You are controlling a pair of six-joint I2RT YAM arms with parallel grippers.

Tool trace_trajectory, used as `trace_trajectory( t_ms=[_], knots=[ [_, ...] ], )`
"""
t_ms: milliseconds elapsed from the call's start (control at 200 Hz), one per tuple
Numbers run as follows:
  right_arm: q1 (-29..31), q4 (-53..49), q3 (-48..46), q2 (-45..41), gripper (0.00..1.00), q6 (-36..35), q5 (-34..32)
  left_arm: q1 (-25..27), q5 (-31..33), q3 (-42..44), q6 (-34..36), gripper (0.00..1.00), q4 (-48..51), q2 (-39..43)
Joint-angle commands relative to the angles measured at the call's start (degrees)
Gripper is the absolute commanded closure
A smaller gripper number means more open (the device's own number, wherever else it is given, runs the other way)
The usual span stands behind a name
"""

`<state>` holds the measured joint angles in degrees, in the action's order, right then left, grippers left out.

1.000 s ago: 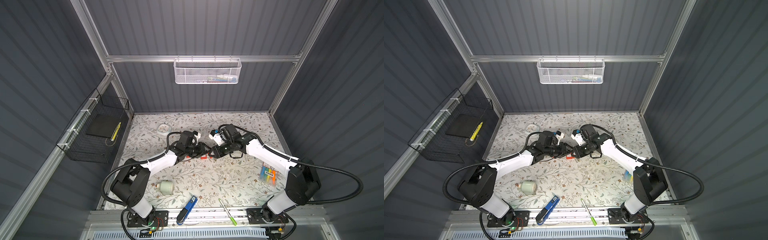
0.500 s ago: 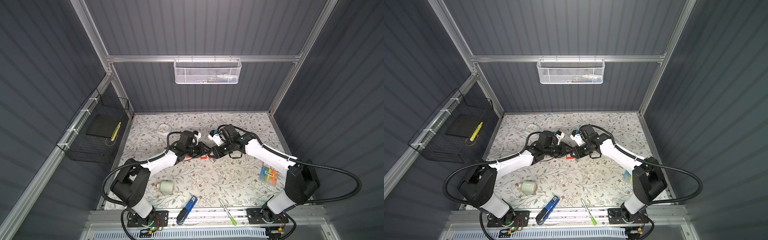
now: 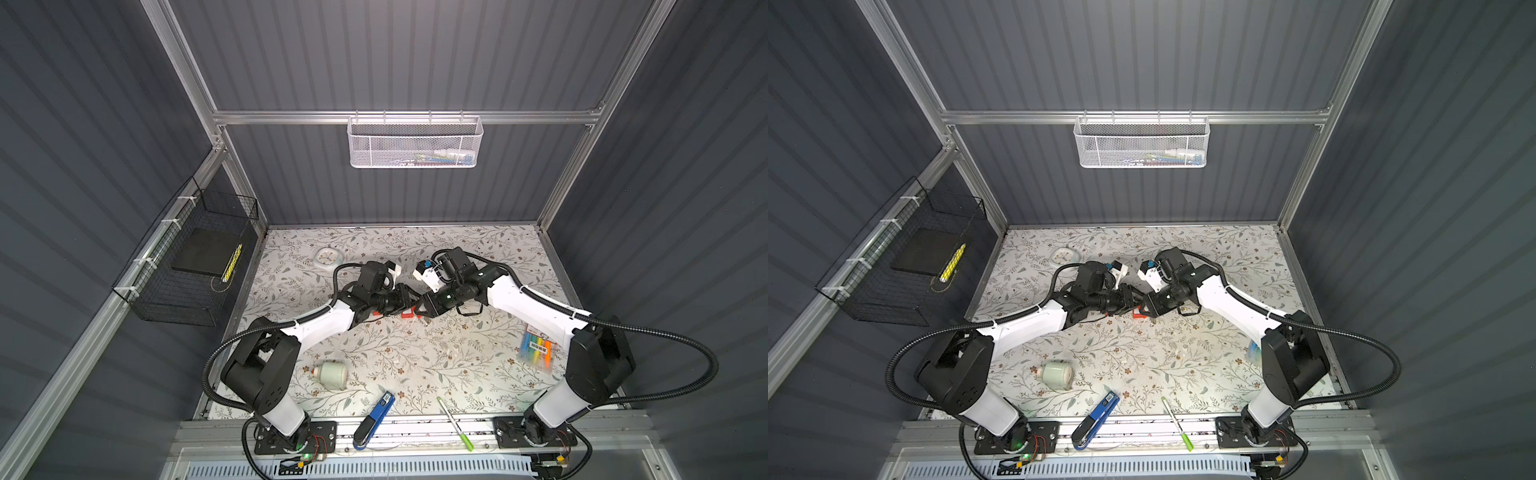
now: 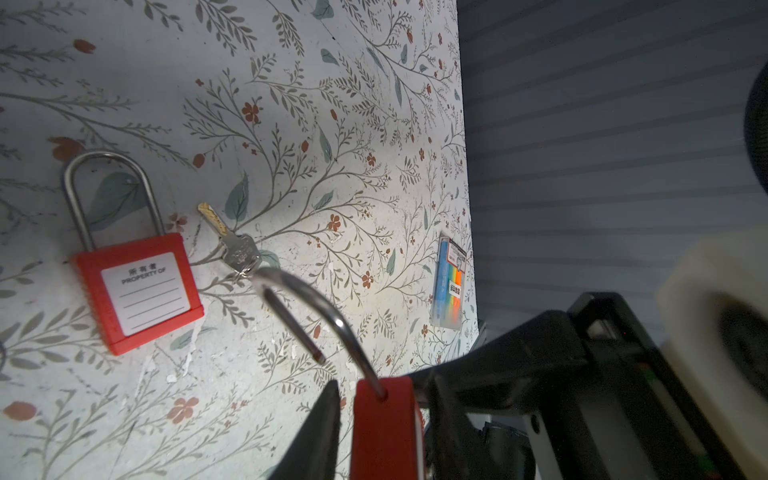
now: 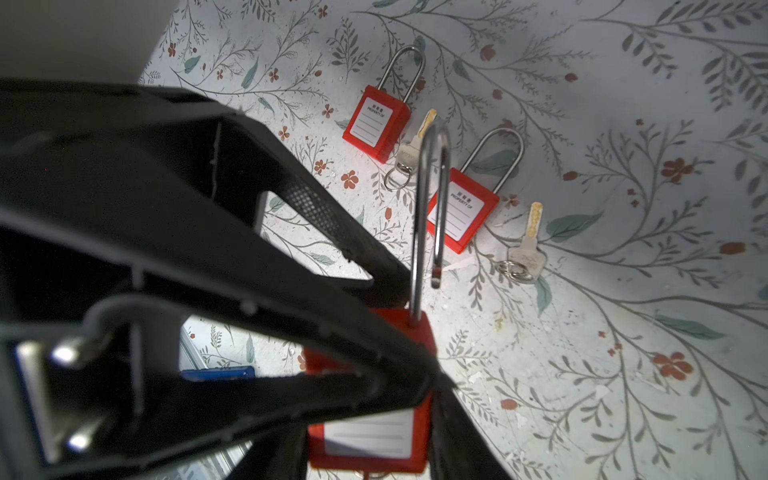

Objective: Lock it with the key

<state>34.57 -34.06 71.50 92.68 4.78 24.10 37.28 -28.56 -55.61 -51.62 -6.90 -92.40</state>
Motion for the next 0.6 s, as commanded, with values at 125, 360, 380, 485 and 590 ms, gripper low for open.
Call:
trace_trajectory(
  t_ms=[125, 360, 380, 485, 590],
  knots=[
    [0.21, 3.96, 2.13, -0.49, 0.74, -3.27, 1.04, 0.69, -2.47, -1.30, 1.75, 0.59, 2.32, -0.59],
    [-0.30, 5.32, 1.69, -0.31, 0.75, -4.19, 3.87, 0.69, -3.70, -1.29, 1.20, 0.63, 1.05, -0.56],
    [-0.32, 5.43, 1.50, -0.36, 0.75, -4.37, 4.08, 0.69, -4.05, -1.19, 0.93, 0.64, 0.52, -0.71],
    [-0.34, 6.05, 1.13, -0.66, 0.74, -5.18, 3.81, 0.69, -4.89, -1.13, 0.51, 0.71, -0.40, -1.11],
    [-0.36, 5.51, 1.40, -0.75, 0.74, -5.48, 3.61, 0.69, -3.93, -1.34, 1.80, 0.81, 1.63, -0.78]
  ],
)
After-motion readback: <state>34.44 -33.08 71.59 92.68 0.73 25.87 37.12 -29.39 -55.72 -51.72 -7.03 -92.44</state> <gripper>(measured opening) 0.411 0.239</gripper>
